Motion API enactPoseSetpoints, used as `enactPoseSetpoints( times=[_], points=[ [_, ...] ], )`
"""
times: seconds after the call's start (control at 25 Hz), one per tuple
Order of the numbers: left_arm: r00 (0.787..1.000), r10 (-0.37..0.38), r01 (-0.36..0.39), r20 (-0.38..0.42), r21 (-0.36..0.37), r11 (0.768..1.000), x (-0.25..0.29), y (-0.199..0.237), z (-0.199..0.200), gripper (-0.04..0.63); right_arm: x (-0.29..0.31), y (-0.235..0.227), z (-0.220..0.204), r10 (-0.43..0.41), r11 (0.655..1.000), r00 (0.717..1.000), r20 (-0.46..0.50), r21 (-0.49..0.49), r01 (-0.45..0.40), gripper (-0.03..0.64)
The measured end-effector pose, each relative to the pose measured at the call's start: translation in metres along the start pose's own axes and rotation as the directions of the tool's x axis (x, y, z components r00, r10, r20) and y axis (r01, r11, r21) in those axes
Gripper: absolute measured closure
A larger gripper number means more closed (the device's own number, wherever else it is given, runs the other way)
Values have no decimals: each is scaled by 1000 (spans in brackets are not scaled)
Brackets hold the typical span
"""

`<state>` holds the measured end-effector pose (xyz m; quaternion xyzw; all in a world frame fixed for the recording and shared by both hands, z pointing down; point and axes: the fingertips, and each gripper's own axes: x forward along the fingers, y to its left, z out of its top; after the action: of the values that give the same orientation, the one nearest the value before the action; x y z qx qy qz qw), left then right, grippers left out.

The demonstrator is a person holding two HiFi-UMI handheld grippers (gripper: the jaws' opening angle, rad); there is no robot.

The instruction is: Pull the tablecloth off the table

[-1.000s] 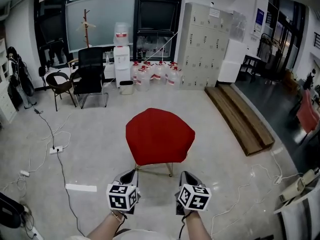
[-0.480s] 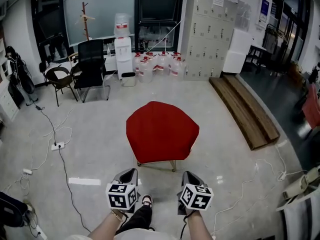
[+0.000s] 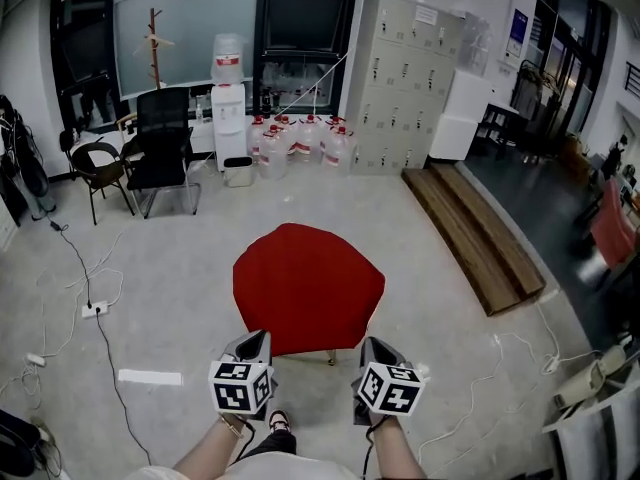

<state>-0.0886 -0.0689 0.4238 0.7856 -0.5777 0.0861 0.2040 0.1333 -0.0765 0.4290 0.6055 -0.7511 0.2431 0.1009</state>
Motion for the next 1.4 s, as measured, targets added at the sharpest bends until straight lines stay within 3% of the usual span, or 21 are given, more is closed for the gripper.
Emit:
enactPoseSetpoints(
  times=[0.48,0.88,1.4],
  points=[
    [999,-9,10,-30,25,1000,81,47,38,580,91,-2,36,-21,999,1000,-6,40,21,592],
    [1000,1,-1,-16,-3,1000,142,94,74,580,164,9,75,-23,1000,1000,-17,6,23,592],
    [998,40,-42,-38,-69,997,177,115,70,580,213,16,79,21,997,995,-93,-68,-28,592]
  ],
)
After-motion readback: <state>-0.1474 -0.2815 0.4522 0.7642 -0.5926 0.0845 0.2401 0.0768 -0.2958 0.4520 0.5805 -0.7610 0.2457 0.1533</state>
